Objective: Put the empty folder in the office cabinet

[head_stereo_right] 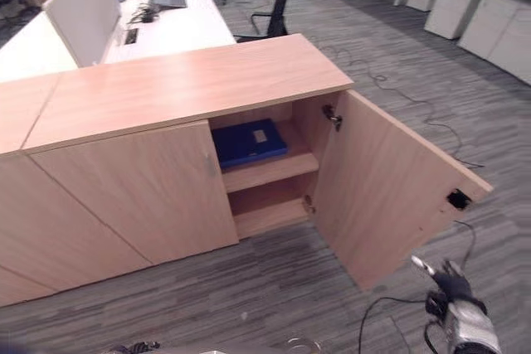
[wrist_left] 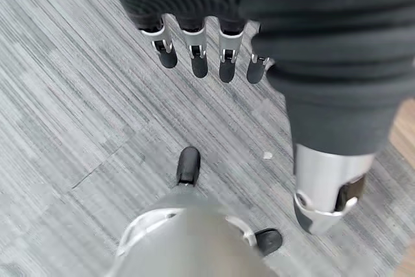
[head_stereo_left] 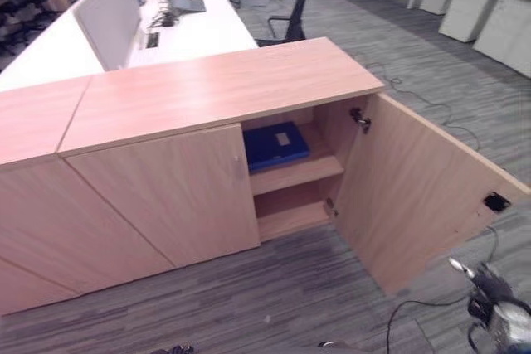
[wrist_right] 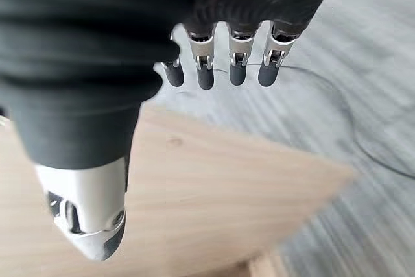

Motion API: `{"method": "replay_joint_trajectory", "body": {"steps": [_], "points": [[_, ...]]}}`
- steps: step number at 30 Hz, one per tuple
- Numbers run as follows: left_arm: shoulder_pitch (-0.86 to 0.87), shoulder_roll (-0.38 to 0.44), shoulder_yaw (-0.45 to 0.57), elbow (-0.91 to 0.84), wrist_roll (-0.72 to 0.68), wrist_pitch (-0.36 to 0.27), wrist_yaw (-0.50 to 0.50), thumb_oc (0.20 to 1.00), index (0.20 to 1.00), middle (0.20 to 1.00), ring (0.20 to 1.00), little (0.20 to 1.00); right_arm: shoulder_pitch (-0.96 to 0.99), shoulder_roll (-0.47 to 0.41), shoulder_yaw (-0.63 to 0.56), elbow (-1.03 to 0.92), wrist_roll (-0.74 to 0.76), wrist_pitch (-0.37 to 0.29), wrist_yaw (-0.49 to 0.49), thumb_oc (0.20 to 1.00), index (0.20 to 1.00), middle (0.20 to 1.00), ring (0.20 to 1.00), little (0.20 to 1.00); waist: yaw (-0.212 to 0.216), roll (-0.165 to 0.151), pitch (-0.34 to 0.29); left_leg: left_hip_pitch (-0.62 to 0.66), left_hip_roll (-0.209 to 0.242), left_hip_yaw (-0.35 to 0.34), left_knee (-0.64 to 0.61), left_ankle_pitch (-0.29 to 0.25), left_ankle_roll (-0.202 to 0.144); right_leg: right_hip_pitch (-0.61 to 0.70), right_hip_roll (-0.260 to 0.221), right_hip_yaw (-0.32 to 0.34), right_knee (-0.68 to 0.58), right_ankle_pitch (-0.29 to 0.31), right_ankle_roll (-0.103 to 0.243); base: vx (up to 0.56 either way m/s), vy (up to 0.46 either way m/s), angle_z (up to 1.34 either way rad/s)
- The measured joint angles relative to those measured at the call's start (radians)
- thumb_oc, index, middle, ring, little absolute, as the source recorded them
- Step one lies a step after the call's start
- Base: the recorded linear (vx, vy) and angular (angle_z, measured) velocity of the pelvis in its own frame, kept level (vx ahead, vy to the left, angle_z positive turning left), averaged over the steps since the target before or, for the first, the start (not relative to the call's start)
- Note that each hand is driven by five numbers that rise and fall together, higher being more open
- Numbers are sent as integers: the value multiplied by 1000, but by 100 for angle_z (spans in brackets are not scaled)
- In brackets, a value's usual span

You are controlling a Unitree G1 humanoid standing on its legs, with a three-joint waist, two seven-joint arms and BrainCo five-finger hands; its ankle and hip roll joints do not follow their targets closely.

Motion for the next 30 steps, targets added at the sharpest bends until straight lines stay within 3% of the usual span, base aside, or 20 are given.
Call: {"method": "replay_joint_trajectory", "body": {"steps": [3,4,5,6,7,8,9,10,11,13,16,17,18,20,21,22,23,24,26,30], "points": [[7,-1,29,6,-8,5,7,1000,1000,1000,1000,1000,11,61,2,-4,-6,1,-18,1000,1000,1000,1000,1000,-2,0,-2,1,23,30,13,3,-13,-33,12,7,40,-13,-19,31,-250,-51],[17,29,47,7,-10,5,10,1000,1000,1000,1000,1000,34,147,5,-26,-8,10,-26,1000,1000,1000,1000,1000,21,-48,10,2,74,55,139,-20,-53,-82,10,-24,154,-63,-80,0,-190,-99],[45,52,73,15,-19,17,19,1000,1000,1000,1000,1000,79,205,41,-74,-13,17,-26,1000,1000,1000,1000,1000,15,-89,-8,-52,163,-2,372,-20,-54,-73,17,-1,166,-97,-104,-16,-93,-123],[49,43,77,-4,-44,22,28,1000,1000,1000,1000,1000,107,226,38,-78,-21,-4,-26,1000,1000,1000,1000,1000,13,-86,-4,-95,232,-55,529,-10,-62,-58,58,41,144,-69,-134,-43,54,-126],[53,44,81,-16,-69,20,39,1000,1000,1000,1000,1000,94,227,47,-55,-27,-26,-29,1000,1000,1000,1000,1000,35,-91,-1,-142,264,-130,614,-17,-66,-44,70,87,118,-54,-148,5,132,-142],[47,29,85,-26,-76,17,34,1000,1000,1000,1000,1000,87,211,61,-20,-28,-17,-33,1000,1000,1000,1000,1000,49,-80,-4,-138,238,-177,552,-65,-94,-37,82,114,87,-31,-147,-40,170,-125],[4,-3,75,-23,-88,8,38,1000,1000,1000,1000,1000,94,181,68,33,-27,-19,-38,1000,1000,1000,1000,1000,18,-54,3,-180,163,-306,408,-81,-102,-18,96,146,33,-7,-136,-15,150,-110],[-16,-17,61,-28,-90,-2,41,1000,1000,1000,1000,1000,87,168,68,67,-27,-16,-42,1000,1000,1000,1000,1000,24,-48,7,-178,94,-395,280,-81,-100,-25,96,178,21,9,-135,-5,156,-85],[-38,-25,63,-25,-90,-10,41,1000,1000,1000,1000,1000,84,162,70,81,-26,-17,-42,1000,1000,1000,1000,1000,24,-43,9,-179,61,-420,213,-73,-92,-23,105,201,-2,19,-133,76,198,-88],[-66,-34,62,-17,-89,-8,46,1000,1000,1000,1000,1000,93,162,78,93,-27,-17,-42,1000,1000,1000,1000,1000,-2,-29,14,-194,51,-410,185,-69,-82,0,133,207,-45,31,-122,74,242,-51],[-39,-48,53,0,-85,-27,39,1000,1000,1000,1000,1000,80,153,79,123,-36,-17,-37,1000,1000,1000,1000,1000,-8,2,4,-95,12,-289,60,-44,-34,23,167,248,-68,30,-123,5,228,-104],[-33,-51,53,5,-84,-25,39,1000,1000,1000,1000,1000,85,144,81,121,-36,-16,-32,1000,1000,1000,1000,1000,-9,26,5,-81,7,-277,38,-48,-28,20,170,213,-66,29,-124,-19,185,-57],[-35,-50,57,19,-83,-26,39,1000,1000,1000,1000,1000,91,141,81,121,-37,-14,-30,1000,1000,1000,1000,1000,-16,41,8,-64,4,-282,11,-12,-12,12,175,205,-60,32,-121,-49,144,-30],[-29,-46,66,19,-81,-26,39,1000,1000,1000,1000,1000,89,140,83,113,-39,-3,-22,1000,1000,1000,1000,1000,-7,54,16,-49,-16,-276,-29,12,7,-21,171,220,-22,16,-96,-74,69,-37],[-26,-36,69,16,-79,-28,41,1000,1000,1000,1000,1000,79,144,82,75,-45,-1,-16,1000,1000,1000,1000,1000,27,75,41,-49,-10,-229,-35,47,10,-64,110,82,42,-55,-50,-57,10,-88],[-18,-23,68,16,-79,-27,41,1000,1000,1000,1000,1000,64,152,84,68,-47,-1,-10,1000,1000,1000,1000,1000,53,82,45,-45,-12,-191,-34,39,21,-75,42,-45,71,-52,-37,-17,-21,-107],[-5,-5,73,15,-79,-25,42,1000,1000,1000,1000,1000,59,161,87,43,-47,2,-7,1000,1000,1000,1000,1000,74,68,52,-39,-23,-172,-35,30,30,-79,-15,-145,98,-32,-19,32,-47,-72],[4,10,81,18,-78,-19,42,1000,1000,1000,1000,1000,48,163,101,33,-48,1,-7,1000,1000,1000,1000,1000,70,60,62,-36,-27,-181,-35,19,29,-75,-29,-179,107,-22,-21,38,-71,-28],[12,26,87,21,-77,-5,43,1000,1000,1000,1000,1000,48,157,108,39,-49,4,-8,1000,1000,1000,1000,1000,63,54,62,-36,-27,-206,-35,19,28,-63,-28,-183,101,-23,-25,30,-73,28],[32,28,98,18,-76,-3,38,1000,1000,1000,1000,1000,5,115,121,33,-58,6,-2,1000,1000,1000,1000,1000,98,51,56,-45,-20,-203,-28,-1,10,-62,-22,-172,108,-33,-40,46,-113,4]]}}
